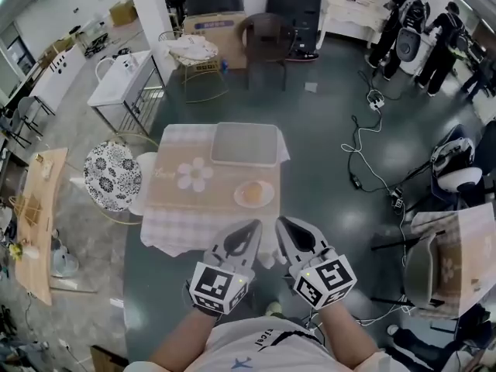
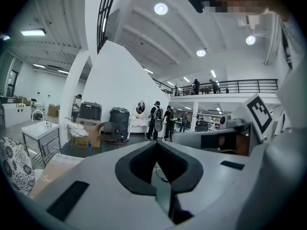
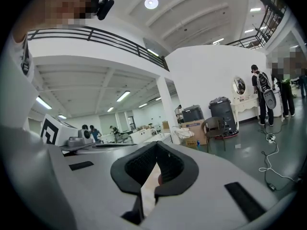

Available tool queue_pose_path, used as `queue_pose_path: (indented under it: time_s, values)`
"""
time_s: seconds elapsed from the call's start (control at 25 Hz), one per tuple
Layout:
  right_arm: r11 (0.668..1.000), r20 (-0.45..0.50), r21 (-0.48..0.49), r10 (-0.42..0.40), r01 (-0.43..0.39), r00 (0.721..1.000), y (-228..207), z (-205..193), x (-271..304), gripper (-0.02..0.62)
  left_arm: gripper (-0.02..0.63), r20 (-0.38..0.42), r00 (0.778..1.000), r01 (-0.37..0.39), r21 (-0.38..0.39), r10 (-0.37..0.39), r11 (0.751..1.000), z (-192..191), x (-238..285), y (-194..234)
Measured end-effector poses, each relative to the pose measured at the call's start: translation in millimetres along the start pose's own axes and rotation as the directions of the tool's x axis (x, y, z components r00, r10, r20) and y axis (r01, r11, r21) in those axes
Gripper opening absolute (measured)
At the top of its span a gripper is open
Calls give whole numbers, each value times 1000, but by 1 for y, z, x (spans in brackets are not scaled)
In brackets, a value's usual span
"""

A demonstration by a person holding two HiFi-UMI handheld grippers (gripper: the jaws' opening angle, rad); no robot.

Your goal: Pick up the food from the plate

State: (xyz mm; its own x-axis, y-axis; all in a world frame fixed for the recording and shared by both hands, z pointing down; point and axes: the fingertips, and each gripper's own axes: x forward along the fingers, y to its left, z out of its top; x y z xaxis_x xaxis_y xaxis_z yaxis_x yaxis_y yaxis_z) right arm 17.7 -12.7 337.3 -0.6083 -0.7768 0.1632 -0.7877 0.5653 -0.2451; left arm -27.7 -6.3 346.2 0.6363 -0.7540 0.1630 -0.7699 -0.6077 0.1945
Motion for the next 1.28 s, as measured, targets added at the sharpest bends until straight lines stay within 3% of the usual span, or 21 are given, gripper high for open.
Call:
queue_pose_path:
  time_s: [0.28,0.64,0.96,1.28]
  values:
    - [996,-6,39,-74,74,997,-26,-1,52,12,6,-32,998,58,7,-58,998,-8,37,49]
    - [982,-39,106,-155,159,987,-68,-24,80,12,6,-105,988,109,-10,-109,994,-47,83,76]
    - [982,-74,145,-113,123,991,-103,-43,116,12,6,-135,988,69,7,-68,998,-75,121,99]
    - [985,-113,160,-44,62,993,-129,-76,156,12,6,-186,982,24,-21,-28,999,-130,152,125]
